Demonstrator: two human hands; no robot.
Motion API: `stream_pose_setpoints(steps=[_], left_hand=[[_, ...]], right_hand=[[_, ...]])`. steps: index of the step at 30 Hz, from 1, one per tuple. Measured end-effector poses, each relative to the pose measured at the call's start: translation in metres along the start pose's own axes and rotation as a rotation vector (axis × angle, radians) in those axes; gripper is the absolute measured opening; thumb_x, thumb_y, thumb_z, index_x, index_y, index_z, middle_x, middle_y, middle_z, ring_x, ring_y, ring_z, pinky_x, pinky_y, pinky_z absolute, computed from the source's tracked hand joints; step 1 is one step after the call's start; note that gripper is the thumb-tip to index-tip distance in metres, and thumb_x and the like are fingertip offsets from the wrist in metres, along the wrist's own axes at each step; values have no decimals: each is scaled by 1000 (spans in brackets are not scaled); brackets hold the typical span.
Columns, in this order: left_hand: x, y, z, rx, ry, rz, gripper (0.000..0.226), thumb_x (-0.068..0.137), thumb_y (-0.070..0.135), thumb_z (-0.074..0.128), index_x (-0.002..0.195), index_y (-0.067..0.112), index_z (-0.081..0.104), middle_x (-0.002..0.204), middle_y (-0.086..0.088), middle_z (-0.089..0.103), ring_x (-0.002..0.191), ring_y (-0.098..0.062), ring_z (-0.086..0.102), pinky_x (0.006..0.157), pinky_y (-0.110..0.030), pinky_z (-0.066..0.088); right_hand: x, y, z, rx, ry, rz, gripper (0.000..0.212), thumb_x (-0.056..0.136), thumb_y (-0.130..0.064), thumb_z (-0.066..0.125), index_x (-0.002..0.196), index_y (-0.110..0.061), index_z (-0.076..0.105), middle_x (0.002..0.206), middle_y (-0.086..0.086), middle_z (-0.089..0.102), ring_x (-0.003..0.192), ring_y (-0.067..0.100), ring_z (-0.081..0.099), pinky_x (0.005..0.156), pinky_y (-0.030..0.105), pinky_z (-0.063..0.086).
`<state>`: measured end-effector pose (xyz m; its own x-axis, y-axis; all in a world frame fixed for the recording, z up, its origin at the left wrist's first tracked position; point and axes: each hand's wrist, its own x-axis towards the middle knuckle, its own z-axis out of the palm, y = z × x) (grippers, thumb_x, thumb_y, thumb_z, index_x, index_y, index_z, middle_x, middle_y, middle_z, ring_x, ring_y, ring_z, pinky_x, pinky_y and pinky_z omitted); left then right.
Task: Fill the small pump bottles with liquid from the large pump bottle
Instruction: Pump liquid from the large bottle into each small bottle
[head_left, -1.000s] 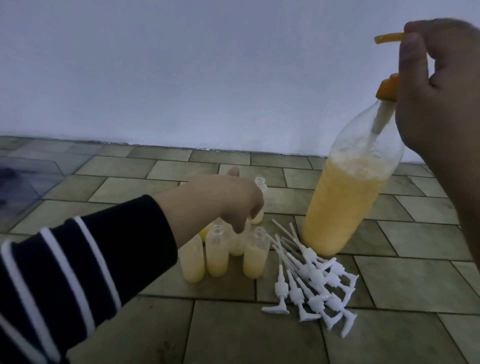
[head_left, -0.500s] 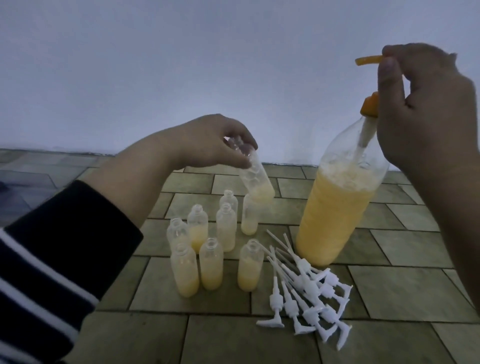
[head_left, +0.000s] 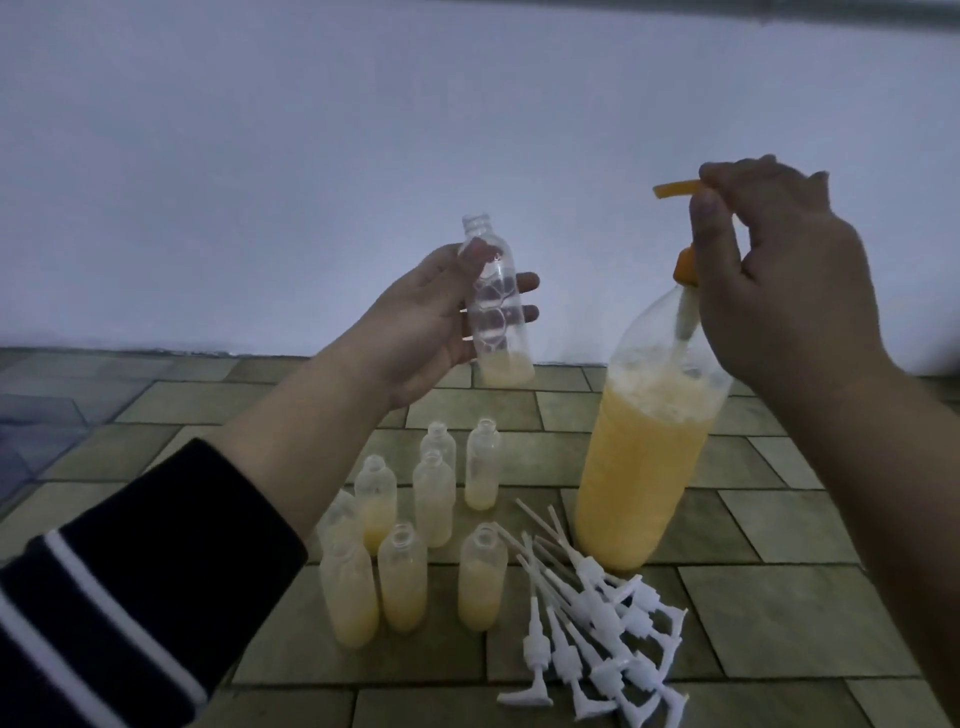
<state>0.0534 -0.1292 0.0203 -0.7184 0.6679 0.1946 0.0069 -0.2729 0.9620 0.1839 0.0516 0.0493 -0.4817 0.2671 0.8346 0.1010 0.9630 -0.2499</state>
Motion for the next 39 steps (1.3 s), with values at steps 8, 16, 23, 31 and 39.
stream_pose_setpoints(steps=[8,16,23,31,39], left_hand=[[5,13,30,533,-63,133,32,94,32,52,123,19,44,103,6,57,85,-7,55,78,-18,43],[12,25,50,789,17,313,42,83,31,68,122,30,54,112,11,59,95,-4,56,77,-13,40],[16,29,54,899,29,379,52,83,33,68,132,31,50,111,12,55,87,-3,51,79,-13,39],[17,29,61,1173,-14,466,56,89,38,59,139,28,38,117,10,50,100,-11,51,85,-27,42],[14,37,61,1236,-17,472,52,88,38,60,135,26,44,118,6,52,98,-14,54,86,-30,45]], right_hand=[[10,13,-16,-25,-192,-43,53,98,-48,24,136,-18,46,143,-4,44,142,10,21,112,20,6],[3,4,-9,35,-150,-1,58,95,-50,19,135,-19,46,143,-3,45,143,12,20,110,19,6],[2,6,-1,30,-122,-21,64,92,-57,15,133,-20,47,141,-4,47,143,13,21,109,20,9],[-7,3,10,39,-5,-4,54,96,-46,23,124,-13,54,129,3,57,139,18,30,113,16,6],[-2,3,-2,25,-104,-97,62,96,-48,15,127,-12,54,133,4,55,139,14,28,114,21,7]])
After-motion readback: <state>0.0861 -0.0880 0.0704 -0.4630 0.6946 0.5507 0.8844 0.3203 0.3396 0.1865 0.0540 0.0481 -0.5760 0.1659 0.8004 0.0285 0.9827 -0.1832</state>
